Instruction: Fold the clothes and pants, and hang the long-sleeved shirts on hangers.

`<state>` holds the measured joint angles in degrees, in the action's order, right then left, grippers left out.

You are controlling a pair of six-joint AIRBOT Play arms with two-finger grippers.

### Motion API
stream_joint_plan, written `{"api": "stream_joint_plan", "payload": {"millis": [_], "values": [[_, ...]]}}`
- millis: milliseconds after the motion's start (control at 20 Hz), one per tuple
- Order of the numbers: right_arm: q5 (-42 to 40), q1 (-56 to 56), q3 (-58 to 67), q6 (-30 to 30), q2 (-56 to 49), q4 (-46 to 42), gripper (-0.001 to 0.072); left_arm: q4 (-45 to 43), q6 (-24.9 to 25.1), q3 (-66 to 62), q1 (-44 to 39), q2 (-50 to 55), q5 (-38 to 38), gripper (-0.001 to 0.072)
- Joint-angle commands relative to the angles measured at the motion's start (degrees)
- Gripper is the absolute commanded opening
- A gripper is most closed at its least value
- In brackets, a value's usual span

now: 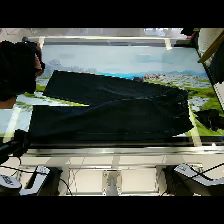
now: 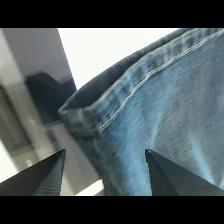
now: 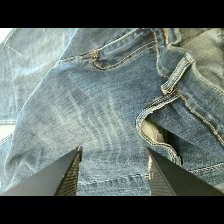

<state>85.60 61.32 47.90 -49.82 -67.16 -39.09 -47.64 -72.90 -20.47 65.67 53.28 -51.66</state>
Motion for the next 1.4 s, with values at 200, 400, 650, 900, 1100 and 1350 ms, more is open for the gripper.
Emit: {"api": "stream_joint_plan", "payload": {"millis": [200,400,650,900,1100,1350], "values": [[2.69,0.02,-0.02,0.11,0.04,-1.25,0.0452,6.21,2.82,0.28,-3.93,5.79,3.37,0.0298],[4.33,0.13,-0.17,1.95,1.62,-10.82,0.0453,8.52,2.91,0.07,-8.31,5.79,6.56,0.0017],[-5.57,0.13,-13.31,-1.16,3.58,-14.75,0.0466,8.72,4.81,0.07,-8.90,5.79,6.54,0.0017],[-15.47,0.13,-18.91,-0.61,3.58,-12.83,0.0510,8.72,4.81,0.07,-8.90,5.79,6.05,0.0016],[-20.94,0.07,-19.56,-0.72,3.13,-10.56,0.0517,8.72,4.81,0.07,-8.90,5.79,6.05,0.0016],[-27.26,0.07,-19.82,1.16,1.31,-3.80,0.0517,8.72,4.81,0.07,-8.90,5.79,6.27,0.0016]]}}
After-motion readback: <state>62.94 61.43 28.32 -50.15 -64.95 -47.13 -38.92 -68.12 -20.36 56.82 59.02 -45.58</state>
